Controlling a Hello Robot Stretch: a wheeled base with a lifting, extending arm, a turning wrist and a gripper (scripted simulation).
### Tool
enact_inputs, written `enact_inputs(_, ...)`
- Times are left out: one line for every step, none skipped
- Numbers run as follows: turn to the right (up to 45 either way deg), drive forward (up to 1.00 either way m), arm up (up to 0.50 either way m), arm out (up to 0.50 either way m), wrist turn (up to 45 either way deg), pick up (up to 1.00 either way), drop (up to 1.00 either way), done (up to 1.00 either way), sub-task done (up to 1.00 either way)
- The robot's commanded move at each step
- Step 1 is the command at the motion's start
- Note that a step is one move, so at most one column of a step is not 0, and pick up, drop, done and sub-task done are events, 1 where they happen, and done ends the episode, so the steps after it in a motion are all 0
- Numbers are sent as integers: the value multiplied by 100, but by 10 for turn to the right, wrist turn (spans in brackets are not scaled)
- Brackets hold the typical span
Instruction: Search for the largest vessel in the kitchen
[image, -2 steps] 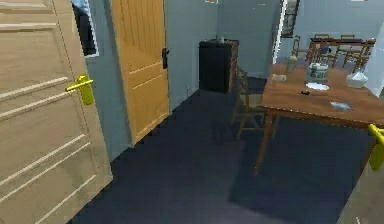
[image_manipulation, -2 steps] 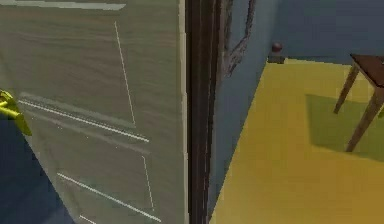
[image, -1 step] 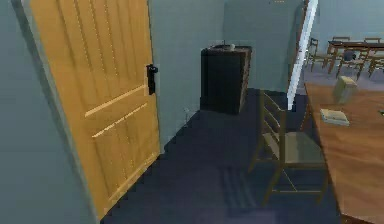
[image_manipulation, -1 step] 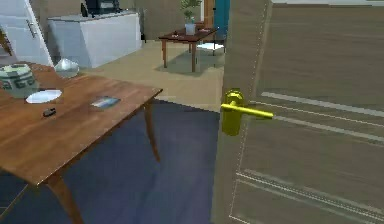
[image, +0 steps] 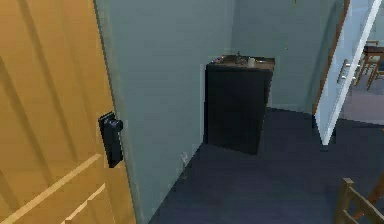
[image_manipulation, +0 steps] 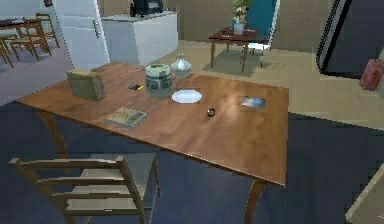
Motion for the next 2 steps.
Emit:
enact_inputs(60, 0, 0, 0, 0, 0, 0, 0, 0)
enact_inputs(0, 40, 0, 0, 0, 0, 0, 0, 0)
